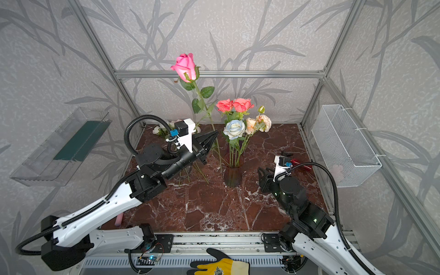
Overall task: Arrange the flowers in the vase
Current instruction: 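Lift the pink rose and carry it over the vase with left gripper, then lower the pink rose stem into the pink glass vase with left gripper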
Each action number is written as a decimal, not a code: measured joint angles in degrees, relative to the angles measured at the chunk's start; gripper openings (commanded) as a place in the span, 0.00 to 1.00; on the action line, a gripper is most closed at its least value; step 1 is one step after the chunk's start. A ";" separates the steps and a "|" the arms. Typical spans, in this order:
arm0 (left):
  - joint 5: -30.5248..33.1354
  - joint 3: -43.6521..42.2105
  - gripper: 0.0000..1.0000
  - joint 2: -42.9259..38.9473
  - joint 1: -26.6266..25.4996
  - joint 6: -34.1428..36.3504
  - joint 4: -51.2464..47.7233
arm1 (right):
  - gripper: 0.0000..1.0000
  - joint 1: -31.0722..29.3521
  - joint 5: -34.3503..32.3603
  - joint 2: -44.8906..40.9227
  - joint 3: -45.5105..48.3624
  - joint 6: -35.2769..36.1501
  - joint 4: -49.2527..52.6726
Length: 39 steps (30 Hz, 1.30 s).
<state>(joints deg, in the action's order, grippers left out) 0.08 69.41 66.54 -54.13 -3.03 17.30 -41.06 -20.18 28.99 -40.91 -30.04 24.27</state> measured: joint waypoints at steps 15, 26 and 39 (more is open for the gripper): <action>8.26 3.02 0.00 9.62 -0.63 2.69 10.34 | 0.41 4.26 0.02 -1.53 1.62 0.09 -0.94; 12.98 -0.48 0.00 13.14 -0.63 1.27 15.04 | 0.41 6.64 1.97 -2.43 2.82 0.37 -0.92; 14.64 -7.87 0.00 14.69 -0.66 -3.52 15.30 | 0.41 6.93 2.78 -2.84 4.72 0.24 -1.46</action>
<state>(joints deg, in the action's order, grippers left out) 14.72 61.54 81.23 -54.78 -6.55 32.60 -34.13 -17.41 26.15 -36.18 -29.80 22.81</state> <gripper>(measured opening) 0.049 0.410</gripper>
